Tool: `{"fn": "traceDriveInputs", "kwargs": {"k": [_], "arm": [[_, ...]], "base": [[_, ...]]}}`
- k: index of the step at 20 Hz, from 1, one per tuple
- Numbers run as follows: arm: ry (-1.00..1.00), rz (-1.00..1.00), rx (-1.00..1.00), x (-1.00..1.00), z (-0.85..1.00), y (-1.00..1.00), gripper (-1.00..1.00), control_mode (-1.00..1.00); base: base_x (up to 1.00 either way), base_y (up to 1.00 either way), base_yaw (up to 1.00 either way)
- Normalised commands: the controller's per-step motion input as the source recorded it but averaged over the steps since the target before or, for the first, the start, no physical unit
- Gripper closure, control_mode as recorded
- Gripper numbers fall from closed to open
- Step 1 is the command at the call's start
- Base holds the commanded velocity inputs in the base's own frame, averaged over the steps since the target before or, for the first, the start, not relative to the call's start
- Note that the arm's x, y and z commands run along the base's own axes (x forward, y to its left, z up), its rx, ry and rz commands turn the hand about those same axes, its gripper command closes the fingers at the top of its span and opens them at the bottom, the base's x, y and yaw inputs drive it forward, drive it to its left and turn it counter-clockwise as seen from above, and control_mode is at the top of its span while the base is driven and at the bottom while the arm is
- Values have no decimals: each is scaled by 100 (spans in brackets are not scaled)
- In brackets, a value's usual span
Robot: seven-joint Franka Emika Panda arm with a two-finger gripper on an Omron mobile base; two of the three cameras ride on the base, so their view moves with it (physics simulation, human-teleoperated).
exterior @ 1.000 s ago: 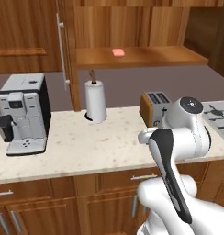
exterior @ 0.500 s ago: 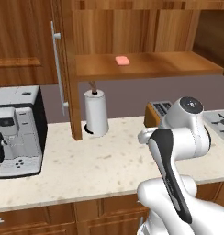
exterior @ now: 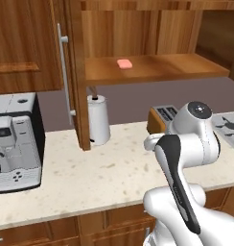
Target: Locate and retrieve the bar soap and bar soap from the cabinet. Place them next to the sink.
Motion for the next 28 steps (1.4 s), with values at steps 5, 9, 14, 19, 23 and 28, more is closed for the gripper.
{"fn": "traceDriveInputs", "kwargs": {"k": [5,9,14,19,23,28], "arm": [[0,0,0,0,0,0,-100,100],[0,0,0,0,0,0,-100,100],[0,0,0,0,0,0,-100,100],[0,0,0,0,0,0,-100,100],[0,0,0,0,0,0,-100,100],[-1,0,0,-4,0,2,-100,-100]], "base": [[0,44,-3],[10,18,-3],[1,4,0],[0,0,0],[0,3,0],[0,1,0]]}}
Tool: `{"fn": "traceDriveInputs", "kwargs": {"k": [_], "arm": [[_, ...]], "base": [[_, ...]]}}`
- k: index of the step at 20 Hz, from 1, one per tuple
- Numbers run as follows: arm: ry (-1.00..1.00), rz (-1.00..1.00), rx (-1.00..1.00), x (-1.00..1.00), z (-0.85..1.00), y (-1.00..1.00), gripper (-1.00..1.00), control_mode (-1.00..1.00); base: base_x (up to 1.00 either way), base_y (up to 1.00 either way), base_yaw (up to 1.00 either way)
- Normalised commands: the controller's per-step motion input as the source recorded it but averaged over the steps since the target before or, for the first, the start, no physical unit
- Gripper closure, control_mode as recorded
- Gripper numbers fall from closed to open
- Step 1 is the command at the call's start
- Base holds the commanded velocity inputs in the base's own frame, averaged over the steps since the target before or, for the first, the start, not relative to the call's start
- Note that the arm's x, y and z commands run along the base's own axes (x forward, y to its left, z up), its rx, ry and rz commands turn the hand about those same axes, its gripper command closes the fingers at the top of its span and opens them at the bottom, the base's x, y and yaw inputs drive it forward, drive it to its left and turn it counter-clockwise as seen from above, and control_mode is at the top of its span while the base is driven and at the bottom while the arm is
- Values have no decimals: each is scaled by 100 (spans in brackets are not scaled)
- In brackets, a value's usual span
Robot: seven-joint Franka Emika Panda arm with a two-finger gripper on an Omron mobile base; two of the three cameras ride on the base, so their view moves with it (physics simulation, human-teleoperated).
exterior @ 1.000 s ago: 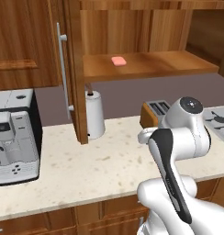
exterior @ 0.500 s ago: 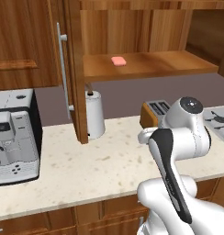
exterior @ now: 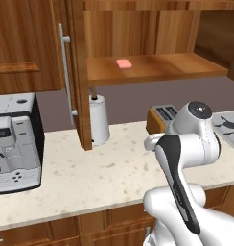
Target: Locate and retrieve the bar soap and bar soap from the cabinet. Place them next to the sink.
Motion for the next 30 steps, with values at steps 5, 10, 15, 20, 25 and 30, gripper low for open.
{"fn": "traceDriveInputs", "kwargs": {"k": [5,10,15,20,25,30], "arm": [[-12,0,0,-18,29,0,-100,-100],[-12,0,0,-17,39,1,-100,-100],[-14,-1,-1,-4,35,12,-100,-100],[-29,0,-1,-10,34,16,-100,-100],[-8,4,13,4,22,-10,-100,-100],[0,-1,3,-1,39,2,-100,-100]], "base": [[0,0,0],[0,0,0],[0,0,0],[0,0,0],[0,0,0],[0,0,0]]}}
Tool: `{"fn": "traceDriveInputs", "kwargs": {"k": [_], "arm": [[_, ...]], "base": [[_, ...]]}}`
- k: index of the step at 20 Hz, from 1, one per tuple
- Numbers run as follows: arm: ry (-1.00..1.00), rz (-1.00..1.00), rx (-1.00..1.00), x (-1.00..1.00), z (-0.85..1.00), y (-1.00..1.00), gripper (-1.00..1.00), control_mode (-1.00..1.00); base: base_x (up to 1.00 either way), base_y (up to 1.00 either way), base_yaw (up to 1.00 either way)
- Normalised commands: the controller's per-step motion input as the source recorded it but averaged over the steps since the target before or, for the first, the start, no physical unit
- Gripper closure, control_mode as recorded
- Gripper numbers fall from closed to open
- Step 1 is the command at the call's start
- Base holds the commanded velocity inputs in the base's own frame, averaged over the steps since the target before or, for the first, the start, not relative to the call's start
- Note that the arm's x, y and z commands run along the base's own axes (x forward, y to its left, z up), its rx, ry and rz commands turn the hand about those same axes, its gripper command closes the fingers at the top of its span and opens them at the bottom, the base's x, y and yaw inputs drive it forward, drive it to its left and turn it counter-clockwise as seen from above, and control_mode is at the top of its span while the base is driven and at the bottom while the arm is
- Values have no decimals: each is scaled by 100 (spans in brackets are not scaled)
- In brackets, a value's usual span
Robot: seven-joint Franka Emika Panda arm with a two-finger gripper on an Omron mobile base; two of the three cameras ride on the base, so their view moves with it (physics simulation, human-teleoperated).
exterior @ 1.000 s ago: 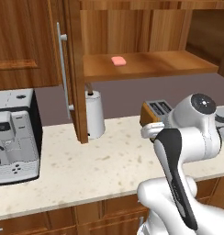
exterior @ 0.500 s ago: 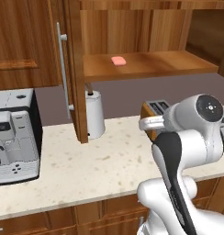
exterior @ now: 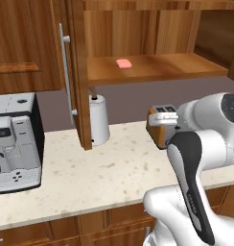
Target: Locate and retrieve the bar soap and bar soap from the cabinet. Place them next to the sink.
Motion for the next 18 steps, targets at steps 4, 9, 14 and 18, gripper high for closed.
{"fn": "traceDriveInputs", "kwargs": {"k": [4,9,14,18], "arm": [[-1,-3,-3,-9,36,22,-100,-100],[0,-3,-7,0,40,23,-100,-100],[0,4,0,0,39,5,-100,-100],[0,4,-2,0,45,7,-100,-100]], "base": [[0,0,0],[0,0,0],[0,0,0],[0,0,0]]}}
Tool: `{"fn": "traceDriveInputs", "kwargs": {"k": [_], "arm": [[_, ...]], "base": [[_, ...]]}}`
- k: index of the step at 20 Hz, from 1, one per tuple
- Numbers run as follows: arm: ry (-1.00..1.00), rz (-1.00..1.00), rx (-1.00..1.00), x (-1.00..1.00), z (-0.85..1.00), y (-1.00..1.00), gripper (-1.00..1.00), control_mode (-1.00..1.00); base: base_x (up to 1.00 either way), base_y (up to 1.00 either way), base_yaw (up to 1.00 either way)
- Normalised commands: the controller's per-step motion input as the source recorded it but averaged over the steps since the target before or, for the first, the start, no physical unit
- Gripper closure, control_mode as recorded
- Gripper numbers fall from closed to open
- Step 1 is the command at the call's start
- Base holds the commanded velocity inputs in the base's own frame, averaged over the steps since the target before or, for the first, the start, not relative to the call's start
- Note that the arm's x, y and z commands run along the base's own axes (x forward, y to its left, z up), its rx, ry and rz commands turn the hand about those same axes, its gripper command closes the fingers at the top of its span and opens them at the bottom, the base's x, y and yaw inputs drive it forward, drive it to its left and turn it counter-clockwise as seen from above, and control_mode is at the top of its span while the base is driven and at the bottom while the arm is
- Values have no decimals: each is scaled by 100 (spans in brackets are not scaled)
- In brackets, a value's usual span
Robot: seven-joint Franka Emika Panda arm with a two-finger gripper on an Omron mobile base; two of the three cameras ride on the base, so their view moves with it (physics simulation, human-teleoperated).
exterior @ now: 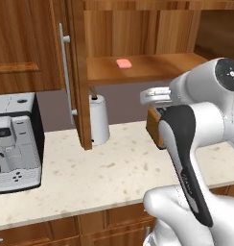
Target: Locate and retrieve the bar soap and bar soap from the cabinet. Place them next to the sink.
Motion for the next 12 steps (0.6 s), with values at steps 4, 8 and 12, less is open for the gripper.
{"fn": "traceDriveInputs", "kwargs": {"k": [4,8,12], "arm": [[0,0,-5,10,20,7,-100,-100],[0,2,-10,34,16,9,-100,-100],[-1,10,-6,39,23,6,-100,-100]], "base": [[0,0,0],[0,0,0],[0,0,0]]}}
